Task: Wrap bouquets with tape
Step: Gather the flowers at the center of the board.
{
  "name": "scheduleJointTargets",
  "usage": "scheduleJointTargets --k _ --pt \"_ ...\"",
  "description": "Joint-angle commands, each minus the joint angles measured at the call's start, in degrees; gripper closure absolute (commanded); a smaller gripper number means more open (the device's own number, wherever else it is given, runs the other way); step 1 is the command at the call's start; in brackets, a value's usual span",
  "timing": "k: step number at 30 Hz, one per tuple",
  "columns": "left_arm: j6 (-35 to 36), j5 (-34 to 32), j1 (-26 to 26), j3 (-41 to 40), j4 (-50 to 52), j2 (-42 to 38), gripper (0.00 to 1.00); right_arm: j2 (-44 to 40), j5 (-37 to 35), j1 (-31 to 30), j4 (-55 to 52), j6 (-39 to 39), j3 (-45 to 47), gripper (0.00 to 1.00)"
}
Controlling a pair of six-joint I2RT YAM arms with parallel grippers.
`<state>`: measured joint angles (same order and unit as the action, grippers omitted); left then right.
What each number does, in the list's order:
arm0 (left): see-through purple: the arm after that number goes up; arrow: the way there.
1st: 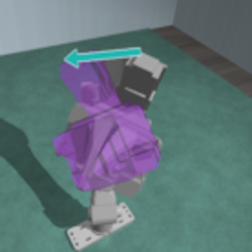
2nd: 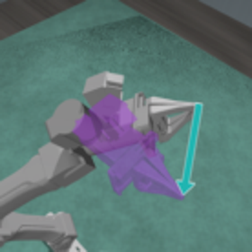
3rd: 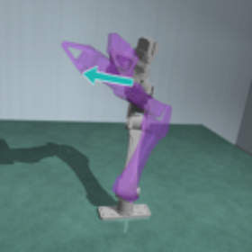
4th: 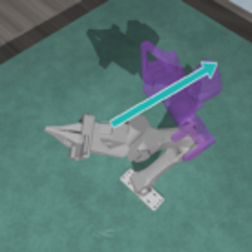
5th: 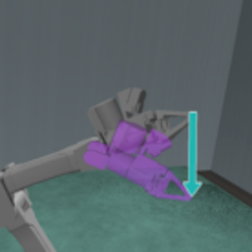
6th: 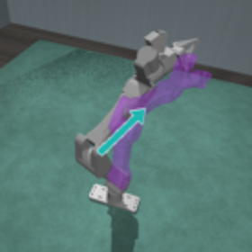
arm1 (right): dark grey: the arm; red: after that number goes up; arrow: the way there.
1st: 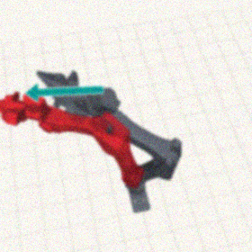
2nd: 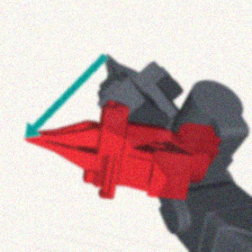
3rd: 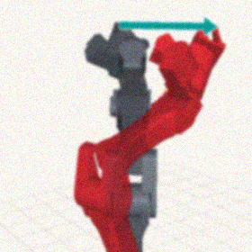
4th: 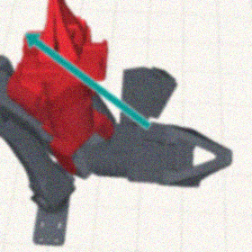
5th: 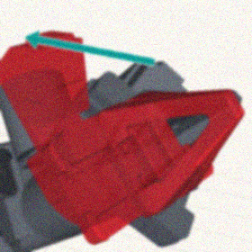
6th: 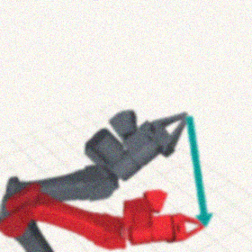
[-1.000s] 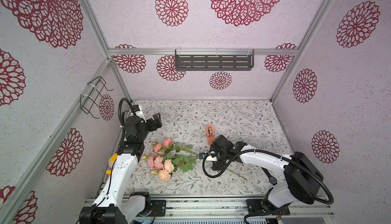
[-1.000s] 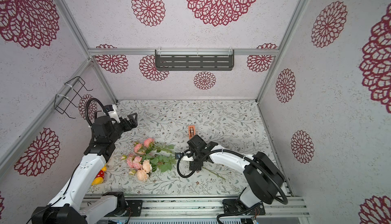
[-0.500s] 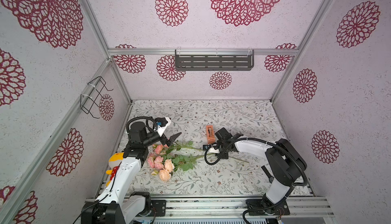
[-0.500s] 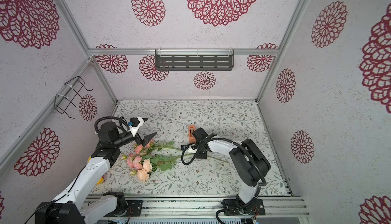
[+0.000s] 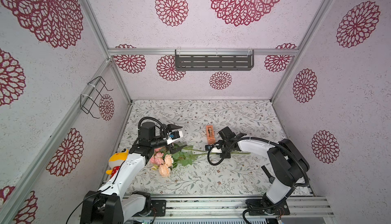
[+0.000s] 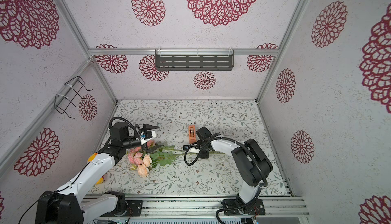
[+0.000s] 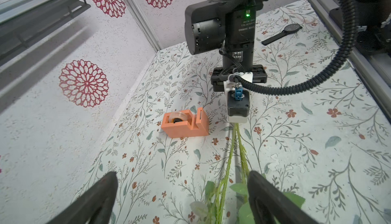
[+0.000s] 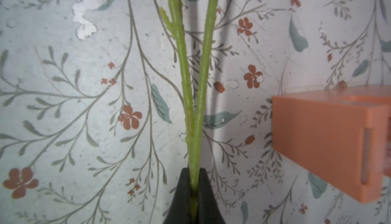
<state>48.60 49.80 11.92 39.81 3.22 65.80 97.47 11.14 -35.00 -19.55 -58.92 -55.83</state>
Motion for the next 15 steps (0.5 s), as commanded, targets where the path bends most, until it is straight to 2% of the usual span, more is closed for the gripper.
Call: scheduleJointTargets --k 1,7,9,10,13,15 --pt "5.39 -1.44 3.18 0.42 3.19 0.22 0.02 -1.78 3.45 0.20 2.86 -3.55 0.23 1.00" --pt "4.84 -3.83 4.12 -1.29 0.33 0.73 0.02 2.17 0.56 0.20 3.38 -5.51 -1.95 0.98" --pt "5.19 -3.67 4.35 -0.64 1.52 0.66 0.02 2.61 0.97 0.20 0.69 -4.45 -3.68 0.73" --pt "5.37 -3.59 4.36 -0.69 1.54 0.57 0.02 2.15 1.37 0.20 -0.22 -4.08 -4.05 0.64" --pt "4.68 -5.59 5.12 -1.64 -1.30 0.68 0.02 -1.29 3.41 0.18 -1.34 -3.11 -3.65 0.51" --pt "7.01 -13.17 9.06 -3.36 -4.62 1.20 0.02 -4.26 3.98 0.13 -1.78 -2.12 -2.99 0.45"
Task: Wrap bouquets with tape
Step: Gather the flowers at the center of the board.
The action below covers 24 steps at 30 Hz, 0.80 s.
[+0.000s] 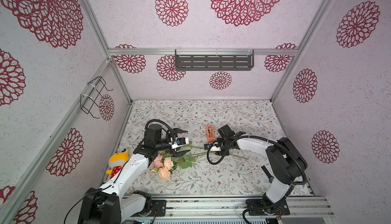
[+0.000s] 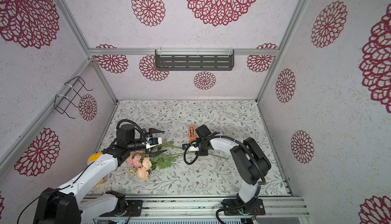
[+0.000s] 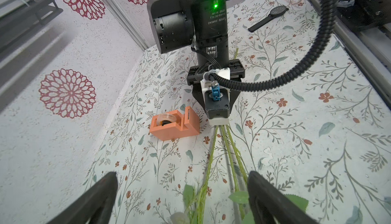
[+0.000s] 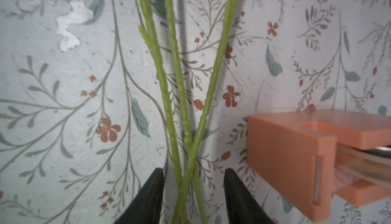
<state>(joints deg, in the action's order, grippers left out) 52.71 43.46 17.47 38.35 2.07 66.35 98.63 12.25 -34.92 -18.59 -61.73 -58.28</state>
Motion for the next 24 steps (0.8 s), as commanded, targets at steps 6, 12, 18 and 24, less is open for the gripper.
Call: scheduleJointTargets --k 6,12,18,24 --pt "3.75 -7.08 6.76 -2.12 -2.37 0.82 0.02 -15.11 -3.17 0.11 -6.22 14.91 1.98 0.30" --pt "7.89 -10.52 11.19 4.84 8.30 11.03 0.02 -30.44 -8.58 0.73 -2.45 19.45 17.01 0.19" --pt "11.22 -10.15 13.63 15.06 16.96 25.34 0.02 -24.61 1.04 4.88 12.86 10.62 19.17 0.14" --pt "12.22 -11.29 13.99 18.91 20.41 32.54 0.04 -10.26 3.63 8.69 7.45 4.47 10.44 0.27"
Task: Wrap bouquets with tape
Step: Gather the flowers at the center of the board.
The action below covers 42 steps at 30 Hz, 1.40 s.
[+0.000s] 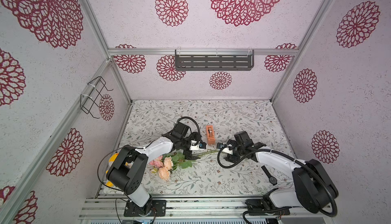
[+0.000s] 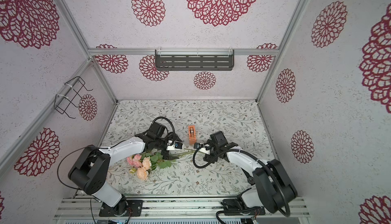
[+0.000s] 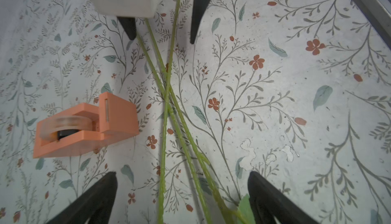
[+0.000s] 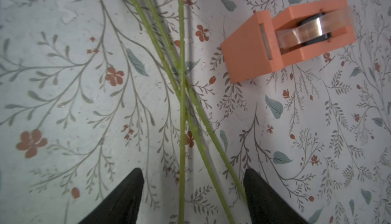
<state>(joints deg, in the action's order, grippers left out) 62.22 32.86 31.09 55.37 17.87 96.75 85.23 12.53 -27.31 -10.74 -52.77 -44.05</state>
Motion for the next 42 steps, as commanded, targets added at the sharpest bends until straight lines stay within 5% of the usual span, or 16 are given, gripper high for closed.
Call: scheduleJointTargets --k 1,7,14,19,30,42 --pt "2.88 -1.12 0.37 2.75 5.74 3.22 0.05 4.71 3.43 1.24 -1.55 -5.17 -4.70 0.29" --pt "3.24 -1.38 0.53 4.68 6.64 6.37 0.10 8.52 1.34 1.70 -4.56 -7.40 -7.00 0.43" --pt "5.37 -1.07 0.23 8.51 11.67 9.81 0.22 10.34 0.26 2.10 -1.54 -9.03 -7.41 0.74" --pt "5.66 -2.83 0.21 10.04 11.83 11.52 0.15 10.89 2.81 2.33 -5.65 -9.62 -9.72 0.85" --pt "2.88 -6.40 -0.34 12.86 9.12 11.99 0.01 10.01 2.83 2.26 -2.65 -10.23 -6.57 0.94" --pt "1.44 -11.07 0.19 14.24 15.65 13.90 0.15 9.05 1.63 2.35 1.57 -9.80 -4.11 0.95"
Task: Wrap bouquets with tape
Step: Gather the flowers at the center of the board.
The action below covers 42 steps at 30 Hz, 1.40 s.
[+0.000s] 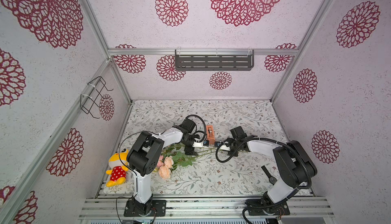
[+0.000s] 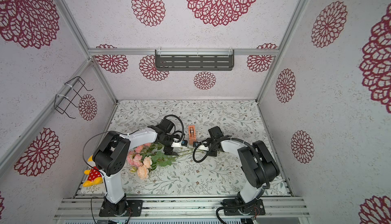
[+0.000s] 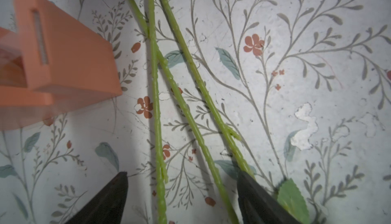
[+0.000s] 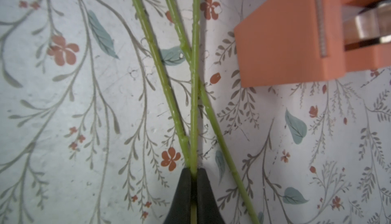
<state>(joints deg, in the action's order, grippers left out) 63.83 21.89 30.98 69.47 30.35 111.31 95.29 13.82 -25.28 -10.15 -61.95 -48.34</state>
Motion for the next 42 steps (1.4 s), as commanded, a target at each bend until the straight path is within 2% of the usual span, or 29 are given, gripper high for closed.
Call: scheduleJointTargets --k 1,5,8,11,14,15,18,24,25,27,29,34,36,39,42 --pt "-0.50 0.29 0.52 1.00 4.78 -0.83 0.13 -0.83 0.18 0.32 1.45 -0.71 0.17 0.95" --pt "-2.05 -1.93 1.90 7.82 17.17 2.81 0.11 -0.36 0.30 0.49 2.45 -0.98 0.00 0.95" --pt "-2.83 0.14 1.89 13.22 24.89 5.74 0.09 -0.15 0.39 0.49 3.81 -0.98 0.16 0.95" --pt "-3.07 2.50 2.23 15.76 27.77 7.48 0.07 0.23 0.70 0.49 4.67 -0.72 0.15 0.95" --pt "-4.65 -0.12 3.58 15.92 27.12 9.05 0.05 0.40 0.76 0.49 5.65 -0.72 0.64 0.95" --pt "-5.48 -0.92 3.74 15.06 25.33 9.04 0.02 0.43 0.69 0.49 5.90 -0.71 0.78 0.95" --pt "-6.98 -1.58 3.87 10.86 18.11 7.06 0.00 0.43 0.27 0.55 6.85 -0.60 1.43 0.95" --pt "-9.22 -9.94 4.52 6.29 10.91 5.66 0.18 -0.52 -0.47 0.58 8.80 0.46 2.59 0.95" --pt "-9.54 -10.68 4.70 5.78 9.98 5.37 0.24 -0.85 -0.19 0.73 9.08 0.68 2.89 0.95" --pt "-10.28 -10.85 4.69 5.33 9.25 4.99 0.32 -1.24 0.23 0.84 9.01 0.91 3.19 0.95" --pt "-10.42 -11.98 4.83 5.37 9.14 4.99 0.44 -1.67 0.76 0.99 8.92 1.12 3.41 0.94" --pt "-8.63 -13.26 4.81 4.76 9.37 4.28 0.55 -3.02 1.13 1.26 8.36 1.66 3.86 0.87" --pt "-7.75 -12.85 4.72 4.62 9.95 3.64 0.65 -4.36 2.00 1.71 8.18 2.20 4.35 0.84" --pt "-6.52 -11.69 4.46 4.02 9.44 2.54 0.67 -7.42 5.22 2.79 5.79 4.03 4.29 0.75" --pt "-5.33 -9.38 4.26 4.18 9.97 1.97 0.64 -11.21 6.72 3.69 4.71 6.71 4.73 0.64"
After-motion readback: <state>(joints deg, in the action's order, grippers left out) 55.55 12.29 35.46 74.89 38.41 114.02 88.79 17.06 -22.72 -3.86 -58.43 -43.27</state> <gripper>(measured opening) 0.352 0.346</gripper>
